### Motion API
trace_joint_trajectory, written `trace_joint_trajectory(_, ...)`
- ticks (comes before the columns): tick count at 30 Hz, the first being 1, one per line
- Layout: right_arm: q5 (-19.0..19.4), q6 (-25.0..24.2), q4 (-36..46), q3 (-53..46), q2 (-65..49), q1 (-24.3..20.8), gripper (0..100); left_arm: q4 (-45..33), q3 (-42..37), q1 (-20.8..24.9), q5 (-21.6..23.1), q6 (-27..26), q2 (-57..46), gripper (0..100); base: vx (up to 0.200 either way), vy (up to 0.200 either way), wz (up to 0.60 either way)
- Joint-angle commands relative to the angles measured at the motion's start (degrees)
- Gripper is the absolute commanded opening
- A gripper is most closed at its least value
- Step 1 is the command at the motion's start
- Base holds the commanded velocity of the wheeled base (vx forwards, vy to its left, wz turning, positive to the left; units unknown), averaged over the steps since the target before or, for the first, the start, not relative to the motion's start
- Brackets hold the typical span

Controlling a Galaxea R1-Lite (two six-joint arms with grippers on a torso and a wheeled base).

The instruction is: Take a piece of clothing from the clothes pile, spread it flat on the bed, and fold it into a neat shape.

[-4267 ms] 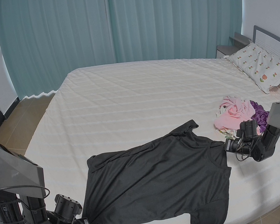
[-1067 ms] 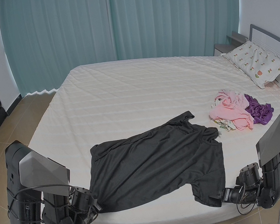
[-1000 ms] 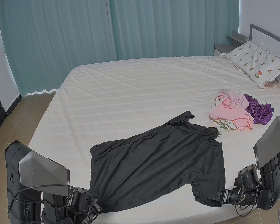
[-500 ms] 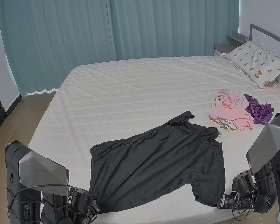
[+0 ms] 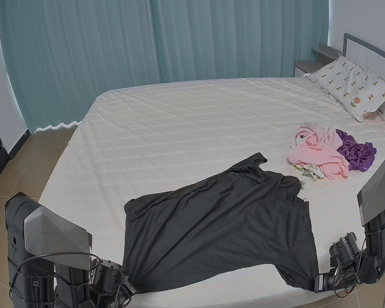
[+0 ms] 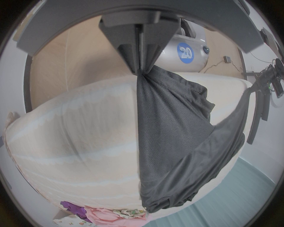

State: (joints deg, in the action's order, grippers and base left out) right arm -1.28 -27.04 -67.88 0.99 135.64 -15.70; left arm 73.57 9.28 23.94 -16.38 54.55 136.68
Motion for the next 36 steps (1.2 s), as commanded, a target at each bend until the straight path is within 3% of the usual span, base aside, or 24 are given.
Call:
trace_joint_trajectory(1,0.49,3.4,4.51,-0.99,-5.74,3.31,0,2.89,-3.65,-2.32,2.06,-3.75,-0.1,0,0.0,0.0,0.0)
trace_joint_trajectory(3,1.1,6.74,9.08,-0.99,-8.2,5.51,0,5.97,-7.08,-3.02,4.26,-7.18,-0.01,0,0.0,0.0,0.0)
trace_joint_trajectory(7,3.65,9.81,14.44,-0.99,-9.96,6.82,0,7.99,-8.93,-2.94,4.69,-9.03,0.78,0,0.0,0.0,0.0)
trace_joint_trajectory(19,2.6,14.12,21.65,-0.99,-10.22,7.0,0,4.21,-9.19,-2.76,4.61,-11.31,2.27,0,0.0,0.0,0.0)
trace_joint_trajectory(27,2.16,14.47,18.66,-0.99,-9.43,7.88,0,3.07,-9.19,-2.41,4.43,-11.57,2.36,0,0.0,0.0,0.0)
trace_joint_trajectory(28,2.16,14.47,18.66,-0.99,-9.43,7.88,100,3.07,-9.19,-2.41,4.43,-11.57,2.36,100,0.0,0.0,0.0)
trace_joint_trajectory(31,2.16,14.47,13.82,-0.99,-7.32,9.02,100,2.89,-9.19,-1.88,3.9,-11.66,2.63,100,0.0,0.0,0.0)
trace_joint_trajectory(36,2.33,14.21,13.56,-0.99,-6.8,9.02,100,2.98,-9.19,-1.88,3.73,-11.57,2.54,100,0.0,0.0,0.0)
